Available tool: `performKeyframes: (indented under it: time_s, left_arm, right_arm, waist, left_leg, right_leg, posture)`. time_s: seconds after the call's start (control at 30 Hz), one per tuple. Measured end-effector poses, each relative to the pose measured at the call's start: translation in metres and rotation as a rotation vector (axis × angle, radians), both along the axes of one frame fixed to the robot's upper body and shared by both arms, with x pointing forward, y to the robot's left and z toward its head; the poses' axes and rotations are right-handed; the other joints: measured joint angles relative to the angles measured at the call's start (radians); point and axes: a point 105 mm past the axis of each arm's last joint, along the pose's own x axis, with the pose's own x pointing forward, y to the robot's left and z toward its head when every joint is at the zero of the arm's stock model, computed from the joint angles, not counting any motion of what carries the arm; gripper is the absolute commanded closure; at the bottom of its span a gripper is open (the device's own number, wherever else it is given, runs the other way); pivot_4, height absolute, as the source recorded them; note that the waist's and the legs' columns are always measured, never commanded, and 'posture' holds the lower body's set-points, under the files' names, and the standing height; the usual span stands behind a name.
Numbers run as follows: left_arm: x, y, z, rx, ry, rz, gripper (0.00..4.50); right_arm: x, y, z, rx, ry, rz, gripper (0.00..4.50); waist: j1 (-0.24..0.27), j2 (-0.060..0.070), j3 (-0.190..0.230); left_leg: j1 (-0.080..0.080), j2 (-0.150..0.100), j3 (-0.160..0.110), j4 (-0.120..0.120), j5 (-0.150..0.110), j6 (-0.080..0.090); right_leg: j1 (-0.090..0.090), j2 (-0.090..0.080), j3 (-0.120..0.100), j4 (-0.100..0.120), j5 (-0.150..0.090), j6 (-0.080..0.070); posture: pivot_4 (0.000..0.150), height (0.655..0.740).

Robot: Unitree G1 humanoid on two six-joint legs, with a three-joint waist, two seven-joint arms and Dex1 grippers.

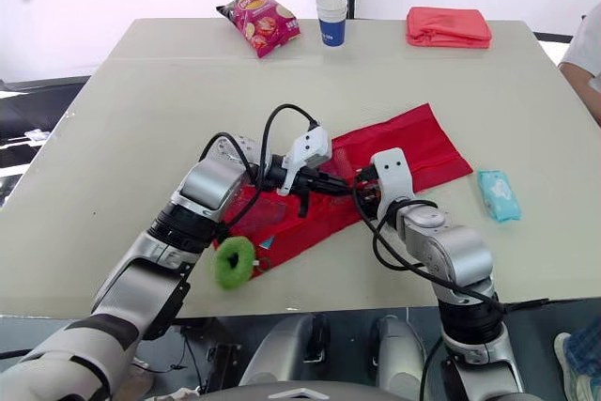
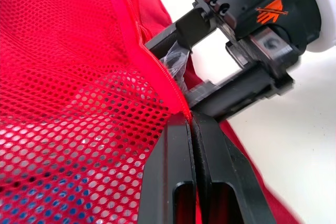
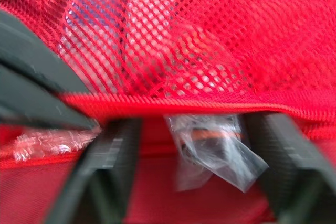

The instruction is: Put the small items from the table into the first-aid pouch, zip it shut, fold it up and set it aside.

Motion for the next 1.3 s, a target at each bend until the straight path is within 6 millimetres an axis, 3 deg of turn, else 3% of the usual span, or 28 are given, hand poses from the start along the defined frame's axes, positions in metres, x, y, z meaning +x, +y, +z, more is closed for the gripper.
performKeyframes:
  time_s: [0.23,0.33,0.53,0.57,0.9,1.17,1.23,1.27,1.3]
  left_arm:
    - [0.002,0.001,-0.005,0.004,0.021,0.002,4.5]
    - [0.002,0.0,-0.005,0.0,0.018,-0.002,4.5]
    - [0.001,-0.002,-0.005,-0.004,0.016,-0.008,4.5]
    - [0.002,-0.002,-0.005,-0.004,0.016,-0.008,4.5]
    - [-0.002,-0.005,-0.006,0.003,0.011,-0.023,4.5]
    - [-0.002,-0.006,-0.007,0.005,-0.003,-0.029,4.5]
    - [-0.002,-0.007,-0.007,0.008,-0.02,-0.046,4.5]
    - [-0.002,-0.004,-0.008,0.016,-0.034,-0.057,4.5]
    - [0.0,0.001,-0.009,0.028,-0.043,-0.062,4.5]
  right_arm:
    - [-0.038,-0.028,0.008,-0.023,-0.032,0.082,0.82]
    - [-0.043,-0.034,0.006,-0.031,-0.016,0.094,1.57]
    - [-0.038,-0.025,0.002,-0.006,0.003,0.117,4.25]
    - [-0.035,-0.022,0.0,-0.008,0.005,0.122,4.44]
    - [0.012,-0.009,-0.005,-0.06,-0.077,0.07,4.44]
    - [0.022,-0.001,-0.003,-0.027,-0.147,0.089,4.44]
    - [0.009,-0.01,-0.001,0.015,-0.15,0.121,3.64]
    - [-0.002,-0.018,0.001,0.03,-0.152,0.148,2.98]
    - [-0.011,-0.025,0.004,0.033,-0.158,0.171,2.73]
  waist:
    - [0.008,0.0,0.0]
    - [0.008,0.0,0.0]
    - [0.01,0.0,0.0]
    - [0.009,0.0,0.0]
    - [0.009,0.0,0.0]
    - [0.01,0.0,0.0]
    - [0.015,0.0,0.0]
    - [0.015,0.0,0.0]
    - [0.012,0.0,0.0]
  left_leg:
    - [0.0,0.002,0.0,0.0,0.0,0.0]
    - [0.0,0.002,0.0,0.0,0.0,0.0]
    - [0.0,0.001,0.0,0.0,0.0,0.0]
    - [0.0,0.001,0.0,0.001,0.0,0.0]
    - [0.0,0.001,0.0,0.001,0.0,0.0]
    - [0.0,0.001,0.0,0.001,0.0,0.0]
    - [0.0,0.001,0.0,0.001,0.0,0.0]
    - [-0.001,0.0,0.0,0.001,0.0,0.0]
    - [0.0,0.0,0.0,0.001,0.0,0.0]
  right_leg:
    - [0.0,-0.001,0.0,0.0,-0.002,0.003]
    - [0.0,-0.001,0.001,0.0,-0.002,0.003]
    - [0.0,-0.001,0.0,0.0,0.0,0.0]
    - [0.0,-0.001,0.0,0.0,0.0,0.0]
    - [0.0,0.0,0.0,0.001,0.0,0.0]
    - [0.0,0.001,0.0,0.0,0.0,0.0]
    - [0.001,0.001,-0.001,0.0,0.0,0.0]
    - [0.001,0.001,-0.001,-0.001,0.0,0.0]
    - [0.001,0.001,0.0,-0.001,0.0,0.0]
  posture:
    - [0.15,0.74]
    - [0.15,0.74]
    - [0.15,0.74]
    - [0.15,0.74]
    - [0.15,0.74]
    - [0.15,0.74]
    - [0.15,0.74]
    - [0.15,0.74]
    - [0.15,0.74]
